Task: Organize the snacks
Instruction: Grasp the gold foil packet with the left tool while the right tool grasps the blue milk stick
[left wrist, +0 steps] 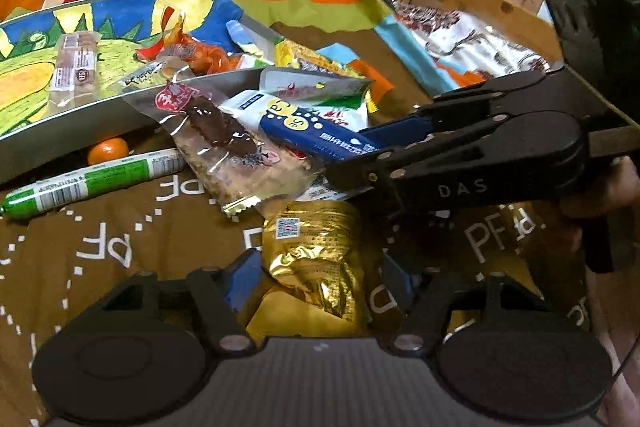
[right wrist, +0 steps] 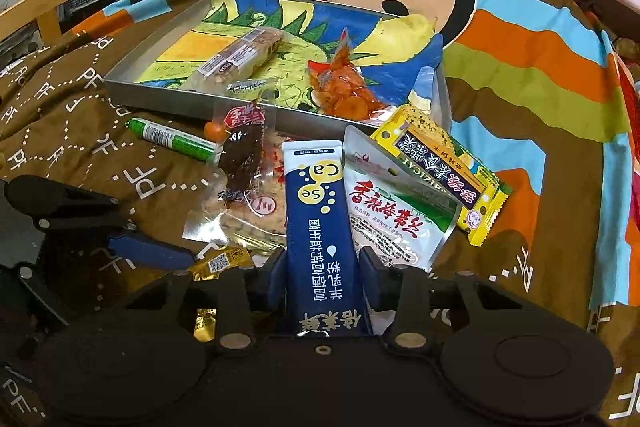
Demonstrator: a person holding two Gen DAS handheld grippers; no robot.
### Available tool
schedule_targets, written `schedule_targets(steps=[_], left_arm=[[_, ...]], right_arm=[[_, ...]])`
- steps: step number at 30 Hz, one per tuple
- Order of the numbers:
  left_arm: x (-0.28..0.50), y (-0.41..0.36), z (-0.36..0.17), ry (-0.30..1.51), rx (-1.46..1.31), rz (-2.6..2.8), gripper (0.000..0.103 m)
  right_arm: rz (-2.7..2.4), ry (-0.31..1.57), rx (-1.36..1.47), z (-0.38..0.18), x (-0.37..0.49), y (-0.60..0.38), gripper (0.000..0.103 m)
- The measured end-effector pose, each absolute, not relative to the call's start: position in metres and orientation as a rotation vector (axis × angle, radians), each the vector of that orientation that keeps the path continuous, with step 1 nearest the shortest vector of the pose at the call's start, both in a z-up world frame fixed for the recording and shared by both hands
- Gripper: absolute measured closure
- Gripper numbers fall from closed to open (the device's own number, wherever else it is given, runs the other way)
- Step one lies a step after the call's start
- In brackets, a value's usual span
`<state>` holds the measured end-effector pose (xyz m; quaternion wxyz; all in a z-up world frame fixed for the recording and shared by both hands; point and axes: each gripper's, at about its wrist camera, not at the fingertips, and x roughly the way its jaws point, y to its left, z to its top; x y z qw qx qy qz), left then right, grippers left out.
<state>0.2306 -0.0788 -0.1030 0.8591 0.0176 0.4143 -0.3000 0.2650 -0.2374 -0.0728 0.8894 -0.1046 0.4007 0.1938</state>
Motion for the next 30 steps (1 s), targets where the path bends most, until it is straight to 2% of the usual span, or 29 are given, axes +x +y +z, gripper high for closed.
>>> schedule_targets(steps=[1, 3, 9, 15, 22, 26, 30], left_arm=[[0.231, -0.079, -0.102, 0.873, 0.047, -0.619, 0.042], [0.23, -0.078, -0.101, 0.881, 0.064, -0.613, 0.044], [0.22, -0.09, -0.101, 0.864, 0.194, -0.613, 0.041], [0.223, -0.082, -0.098, 0.897, 0.136, -0.56, 0.049], [0.212, -0.05, -0.096, 0.932, -0.032, -0.438, 0.047], [0.212, -0.056, -0.097, 0.936, 0.012, -0.442, 0.045], [0.213, -0.056, -0.097, 0.938, 0.005, -0.431, 0.048]], right_arm=[[0.403, 0.834, -0.217, -0.073, 0.265, -0.238, 0.062], [0.403, 0.835, -0.214, -0.075, 0.266, -0.237, 0.062], [0.407, 0.833, -0.215, -0.077, 0.266, -0.235, 0.061], [0.411, 0.831, -0.239, -0.08, 0.262, -0.23, 0.062], [0.433, 0.826, -0.291, -0.079, 0.245, -0.216, 0.061], [0.433, 0.825, -0.317, -0.085, 0.246, -0.209, 0.058], [0.416, 0.824, -0.301, -0.083, 0.243, -0.208, 0.062]])
